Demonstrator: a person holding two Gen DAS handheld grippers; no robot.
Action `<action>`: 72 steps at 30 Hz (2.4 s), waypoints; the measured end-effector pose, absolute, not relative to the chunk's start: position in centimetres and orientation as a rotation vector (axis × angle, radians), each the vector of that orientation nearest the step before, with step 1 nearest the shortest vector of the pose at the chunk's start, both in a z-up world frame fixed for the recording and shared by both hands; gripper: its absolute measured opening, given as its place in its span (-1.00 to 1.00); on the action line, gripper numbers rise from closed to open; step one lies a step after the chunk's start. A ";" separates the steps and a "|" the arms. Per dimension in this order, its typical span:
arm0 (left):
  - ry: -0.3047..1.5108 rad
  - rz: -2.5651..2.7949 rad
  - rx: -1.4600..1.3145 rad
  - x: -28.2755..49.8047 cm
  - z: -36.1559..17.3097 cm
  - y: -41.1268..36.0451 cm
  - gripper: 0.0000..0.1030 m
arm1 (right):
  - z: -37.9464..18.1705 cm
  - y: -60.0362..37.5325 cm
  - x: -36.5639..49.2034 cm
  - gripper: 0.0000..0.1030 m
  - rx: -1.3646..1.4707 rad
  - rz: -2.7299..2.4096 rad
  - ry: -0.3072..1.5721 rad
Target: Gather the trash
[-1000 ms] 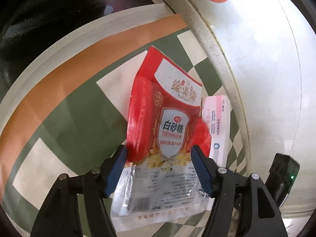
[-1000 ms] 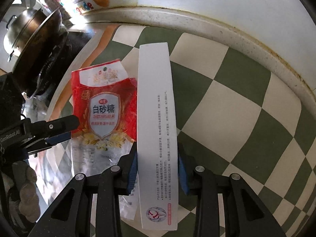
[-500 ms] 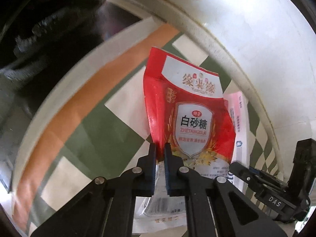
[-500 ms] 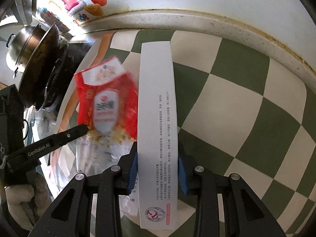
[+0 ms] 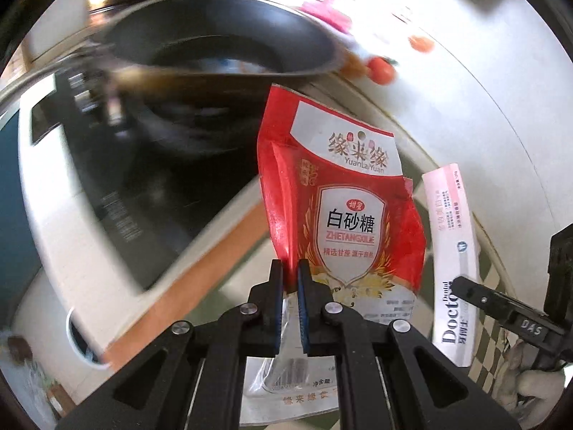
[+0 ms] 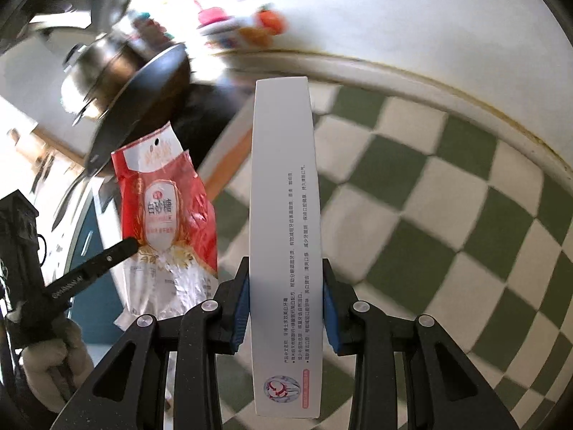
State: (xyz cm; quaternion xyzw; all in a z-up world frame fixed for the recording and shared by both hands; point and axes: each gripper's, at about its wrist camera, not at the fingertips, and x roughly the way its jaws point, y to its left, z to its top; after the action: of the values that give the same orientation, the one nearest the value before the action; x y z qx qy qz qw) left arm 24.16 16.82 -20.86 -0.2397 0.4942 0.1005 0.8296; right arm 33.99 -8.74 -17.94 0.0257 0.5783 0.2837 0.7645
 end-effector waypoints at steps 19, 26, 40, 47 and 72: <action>1.104 0.845 -0.865 -14.0 -35.0 45.8 -0.90 | -33.3 28.8 3.1 -0.30 -0.304 1.121 1.480; 1.264 0.857 -0.997 -18.6 -57.0 54.1 -0.90 | -54.3 37.9 -1.5 -0.30 -0.368 1.056 1.643; 1.434 0.785 -1.098 -19.2 -80.4 58.1 -0.66 | -82.8 46.7 -5.9 -0.28 -0.674 1.001 1.852; 1.363 0.879 -1.049 -21.1 -77.5 58.7 1.00 | -82.3 47.7 -5.8 0.78 -0.752 0.956 1.822; 1.241 1.052 -0.807 -24.5 -55.2 49.3 1.00 | -56.6 40.6 -6.5 1.00 -0.823 0.942 1.273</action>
State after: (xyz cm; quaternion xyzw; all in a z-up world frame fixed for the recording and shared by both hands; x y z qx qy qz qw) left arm -24.47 49.30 -55.18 -0.3503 0.5387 0.4566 0.6153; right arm -6.48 40.65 -56.55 -0.3588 0.5555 0.4110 0.6275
